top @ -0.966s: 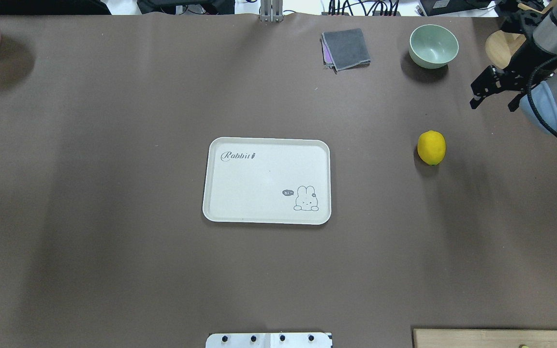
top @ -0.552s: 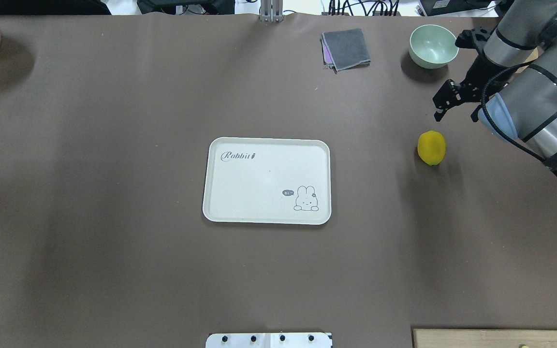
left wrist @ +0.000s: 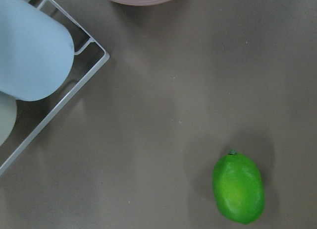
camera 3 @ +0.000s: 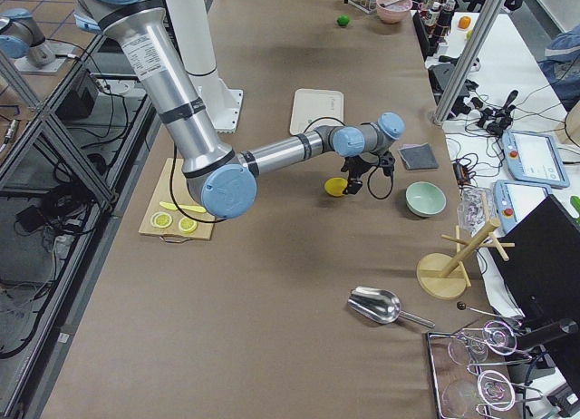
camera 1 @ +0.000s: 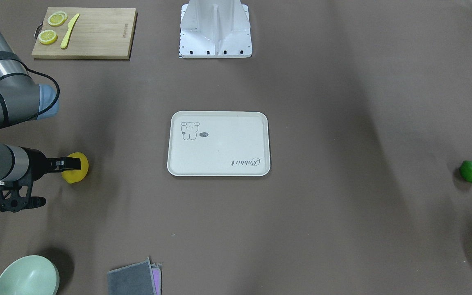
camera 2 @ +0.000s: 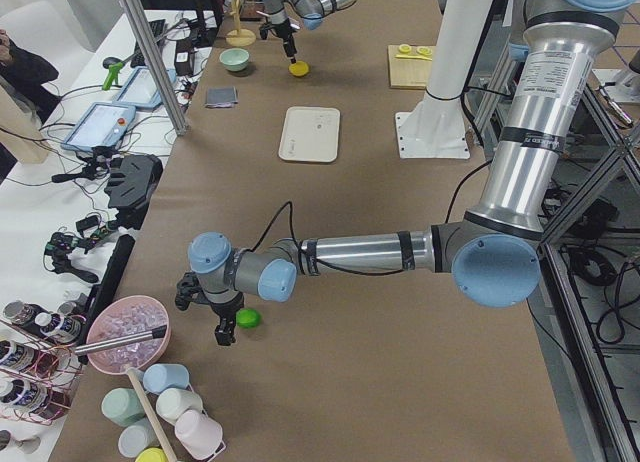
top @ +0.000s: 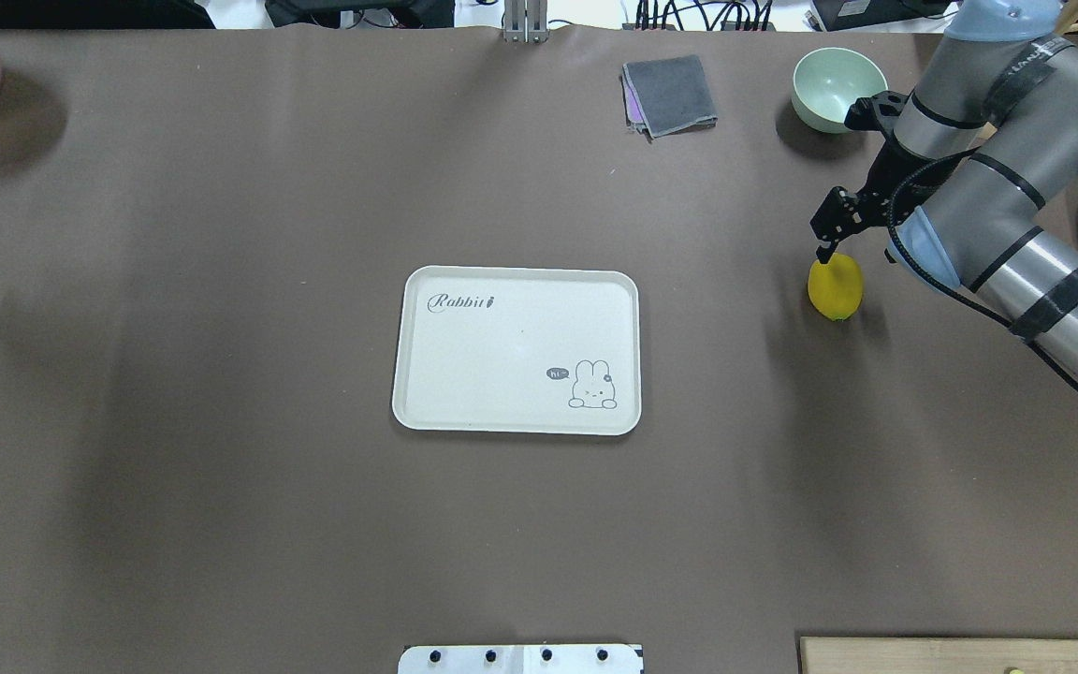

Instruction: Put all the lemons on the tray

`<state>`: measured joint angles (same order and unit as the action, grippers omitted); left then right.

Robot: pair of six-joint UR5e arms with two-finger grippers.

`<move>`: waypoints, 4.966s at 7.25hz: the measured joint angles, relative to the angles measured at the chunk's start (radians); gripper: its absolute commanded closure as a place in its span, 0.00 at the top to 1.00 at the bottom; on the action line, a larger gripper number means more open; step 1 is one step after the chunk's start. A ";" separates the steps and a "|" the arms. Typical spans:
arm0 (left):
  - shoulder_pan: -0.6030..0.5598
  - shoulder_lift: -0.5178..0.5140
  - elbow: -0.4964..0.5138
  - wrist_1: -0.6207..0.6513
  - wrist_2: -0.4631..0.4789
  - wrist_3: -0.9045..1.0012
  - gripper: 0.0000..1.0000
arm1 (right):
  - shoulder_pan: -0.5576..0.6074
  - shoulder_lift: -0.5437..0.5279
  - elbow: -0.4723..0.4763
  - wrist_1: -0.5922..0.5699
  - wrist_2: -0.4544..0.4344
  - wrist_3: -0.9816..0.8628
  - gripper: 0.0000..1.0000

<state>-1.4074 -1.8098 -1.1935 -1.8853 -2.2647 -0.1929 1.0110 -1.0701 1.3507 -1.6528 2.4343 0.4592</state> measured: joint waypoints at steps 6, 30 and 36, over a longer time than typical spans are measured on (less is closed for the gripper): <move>0.060 -0.026 0.095 -0.138 -0.025 -0.084 0.95 | -0.040 0.002 -0.048 0.031 -0.001 -0.046 0.25; 0.162 -0.177 -0.082 0.093 -0.098 -0.165 0.00 | -0.194 0.345 -0.198 0.060 0.183 0.190 1.00; 0.324 -0.272 -0.102 -0.140 -0.247 -0.473 0.00 | 0.038 -0.013 0.036 0.162 0.325 0.033 1.00</move>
<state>-1.0833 -2.0814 -1.2954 -2.0258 -2.5118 -0.6661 1.0487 -1.0828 1.3867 -1.4906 2.7589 0.4921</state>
